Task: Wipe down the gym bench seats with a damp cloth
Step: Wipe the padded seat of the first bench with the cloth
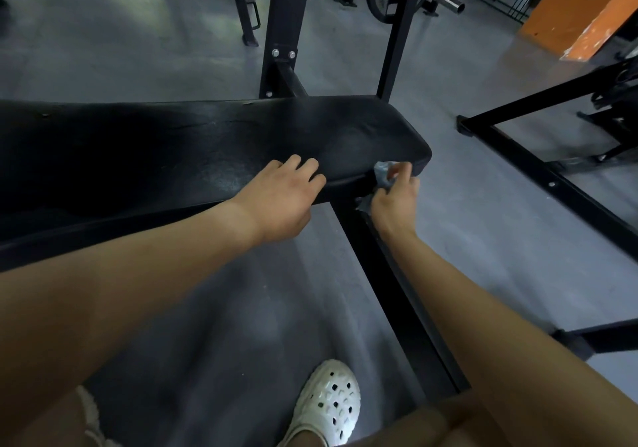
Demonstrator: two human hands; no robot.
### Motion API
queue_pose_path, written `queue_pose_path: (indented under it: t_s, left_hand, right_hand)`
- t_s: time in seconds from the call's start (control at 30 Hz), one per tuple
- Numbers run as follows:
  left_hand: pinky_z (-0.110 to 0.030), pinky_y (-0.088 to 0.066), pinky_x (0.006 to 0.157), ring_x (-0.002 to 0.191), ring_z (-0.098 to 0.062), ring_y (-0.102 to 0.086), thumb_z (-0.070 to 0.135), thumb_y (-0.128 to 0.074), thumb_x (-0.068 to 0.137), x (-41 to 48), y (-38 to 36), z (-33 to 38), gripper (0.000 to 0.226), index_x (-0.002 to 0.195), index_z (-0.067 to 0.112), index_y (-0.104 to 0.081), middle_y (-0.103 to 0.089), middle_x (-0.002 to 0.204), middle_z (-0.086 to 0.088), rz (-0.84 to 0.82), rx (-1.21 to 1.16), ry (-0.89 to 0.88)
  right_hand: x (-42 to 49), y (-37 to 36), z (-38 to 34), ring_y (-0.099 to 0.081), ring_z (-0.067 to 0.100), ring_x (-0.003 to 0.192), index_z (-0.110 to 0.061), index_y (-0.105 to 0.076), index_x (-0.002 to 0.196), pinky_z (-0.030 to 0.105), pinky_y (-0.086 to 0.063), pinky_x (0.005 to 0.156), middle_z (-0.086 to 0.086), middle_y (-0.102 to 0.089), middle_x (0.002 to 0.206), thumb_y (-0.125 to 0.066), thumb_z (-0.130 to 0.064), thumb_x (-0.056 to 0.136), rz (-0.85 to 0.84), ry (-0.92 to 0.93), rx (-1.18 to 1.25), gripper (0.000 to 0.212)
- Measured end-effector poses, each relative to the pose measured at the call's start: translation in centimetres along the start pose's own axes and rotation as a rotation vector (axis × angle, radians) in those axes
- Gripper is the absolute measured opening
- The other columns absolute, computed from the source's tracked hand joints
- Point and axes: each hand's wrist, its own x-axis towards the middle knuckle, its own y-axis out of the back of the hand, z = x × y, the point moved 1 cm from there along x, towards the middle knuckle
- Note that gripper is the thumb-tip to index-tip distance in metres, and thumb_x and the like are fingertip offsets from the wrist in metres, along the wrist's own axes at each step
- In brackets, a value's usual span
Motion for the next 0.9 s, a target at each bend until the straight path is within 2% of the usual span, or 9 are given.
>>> queue_pose_path:
  t_s: [0.07, 0.17, 0.23, 0.3, 0.4, 0.6, 0.73, 0.83, 0.9]
  left_hand:
    - [-0.040, -0.050, 0.087, 0.102, -0.022, -0.049, 0.026, -0.055, 0.093, -0.3, 0.0, -0.2, 0.038, 0.130, 0.015, -0.055, -0.051, 0.120, -0.003, -0.013, -0.007, -0.005]
    - [-0.041, -0.050, 0.091, 0.108, -0.023, -0.051, 0.026, -0.055, 0.093, -0.7, 0.0, -0.5, 0.044, 0.135, 0.016, -0.053, -0.051, 0.125, -0.003, -0.027, -0.013, -0.010]
    - [-0.042, -0.049, 0.094, 0.113, -0.023, -0.051, 0.025, -0.055, 0.093, -0.9, -0.1, -0.7, 0.046, 0.139, 0.016, -0.051, -0.051, 0.129, -0.003, -0.029, -0.025, -0.013]
    - [-0.043, -0.048, 0.097, 0.117, -0.024, -0.051, 0.024, -0.055, 0.093, -1.1, -0.1, -0.9, 0.048, 0.140, 0.015, -0.051, -0.051, 0.133, -0.003, -0.031, -0.040, -0.012]
    - [-0.043, -0.046, 0.100, 0.122, -0.024, -0.051, 0.024, -0.055, 0.092, -1.3, 0.1, -1.0, 0.049, 0.140, 0.016, -0.051, -0.049, 0.137, -0.003, -0.038, -0.052, -0.003]
    - [-0.043, -0.045, 0.098, 0.115, -0.024, -0.052, 0.026, -0.056, 0.090, -2.0, 0.5, -1.5, 0.045, 0.134, 0.016, -0.052, -0.050, 0.131, -0.004, -0.039, -0.039, 0.038]
    - [-0.043, -0.045, 0.099, 0.113, -0.025, -0.053, 0.028, -0.053, 0.093, -3.3, 1.0, -2.3, 0.042, 0.134, 0.016, -0.052, -0.051, 0.129, -0.005, -0.037, -0.010, 0.071]
    - [-0.042, -0.045, 0.099, 0.112, -0.025, -0.053, 0.029, -0.052, 0.095, -4.3, 1.5, -3.1, 0.037, 0.130, 0.017, -0.052, -0.051, 0.128, -0.005, -0.038, 0.000, 0.104]
    - [-0.042, -0.046, 0.098, 0.111, -0.025, -0.053, 0.030, -0.052, 0.095, -4.9, 1.8, -3.6, 0.035, 0.128, 0.018, -0.052, -0.051, 0.126, -0.005, -0.044, 0.001, 0.124]
  right_hand:
    - [0.7, 0.8, 0.5, -0.050, 0.015, 0.081, -0.010, -0.043, 0.118, 0.029, -0.053, 0.069, 0.009, -0.039, 0.117, -0.037, 0.011, 0.088, 0.015, -0.059, 0.006, 0.036]
    - [1.5, 1.3, 1.2, -0.056, 0.025, 0.088, -0.012, -0.043, 0.118, 0.023, -0.047, 0.059, 0.011, -0.048, 0.120, -0.041, 0.014, 0.081, 0.009, -0.133, 0.049, 0.045]
    - [1.1, 0.8, 0.9, -0.060, 0.034, 0.098, -0.016, -0.043, 0.113, 0.036, -0.055, 0.064, 0.015, -0.055, 0.117, -0.043, 0.010, 0.073, -0.036, -0.164, 0.108, 0.047]
    - [-0.3, -0.1, -0.3, -0.060, 0.033, 0.096, -0.016, -0.042, 0.105, 0.042, -0.055, 0.068, 0.015, -0.056, 0.110, -0.044, 0.002, 0.065, -0.054, -0.163, 0.158, 0.043]
    - [-3.2, -2.3, -2.0, -0.056, 0.027, 0.094, -0.019, -0.041, 0.095, 0.029, -0.045, 0.067, 0.013, -0.054, 0.109, -0.043, 0.009, 0.073, -0.102, -0.088, 0.179, 0.035]
    - [-6.2, -4.1, -3.4, -0.049, 0.013, 0.086, -0.017, -0.041, 0.097, 0.018, -0.044, 0.065, 0.008, -0.046, 0.108, -0.044, 0.008, 0.087, -0.238, 0.103, 0.161, 0.027]
    - [-4.6, -2.9, -2.6, -0.050, 0.011, 0.086, -0.015, -0.045, 0.102, 0.025, -0.048, 0.071, 0.010, -0.044, 0.113, -0.043, 0.009, 0.088, -0.095, 0.038, 0.140, 0.028]
    - [-3.3, -1.8, -2.1, -0.047, 0.016, 0.085, -0.012, -0.046, 0.101, 0.016, -0.043, 0.070, 0.009, -0.044, 0.111, -0.039, 0.009, 0.086, 0.030, -0.028, 0.116, 0.026]
    - [-3.3, -1.8, -2.1, -0.049, 0.017, 0.085, -0.013, -0.046, 0.101, 0.021, -0.047, 0.075, 0.009, -0.045, 0.111, -0.042, 0.004, 0.089, 0.034, -0.027, 0.092, 0.021]
